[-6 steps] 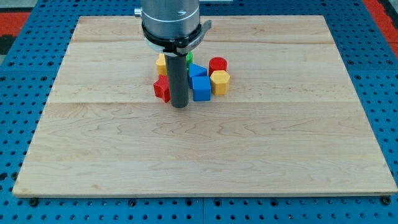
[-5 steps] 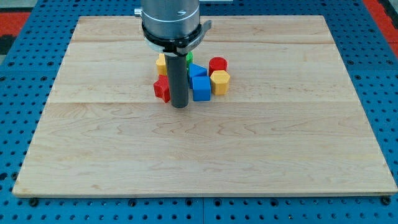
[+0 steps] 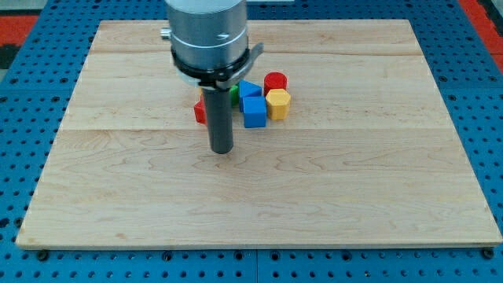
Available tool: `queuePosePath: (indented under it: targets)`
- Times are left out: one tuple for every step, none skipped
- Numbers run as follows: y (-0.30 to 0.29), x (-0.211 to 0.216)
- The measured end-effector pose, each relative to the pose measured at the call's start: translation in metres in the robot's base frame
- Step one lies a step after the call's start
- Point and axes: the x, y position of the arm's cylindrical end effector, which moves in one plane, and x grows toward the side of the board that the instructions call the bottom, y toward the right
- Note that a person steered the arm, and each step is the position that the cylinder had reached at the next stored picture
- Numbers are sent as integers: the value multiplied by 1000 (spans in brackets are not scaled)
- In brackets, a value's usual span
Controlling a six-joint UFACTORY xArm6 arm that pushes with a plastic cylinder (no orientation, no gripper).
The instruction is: Move the red star towards the bottom right corner
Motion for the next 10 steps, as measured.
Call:
queuePosePath:
  targets:
    - [-23, 9]
    - [-69, -13]
    - [-73, -24]
    - [-68, -21]
    - [-52, 12]
    - [-37, 25]
    - [-16, 25]
    - [3, 25]
    - [8, 17]
    - [15, 11]
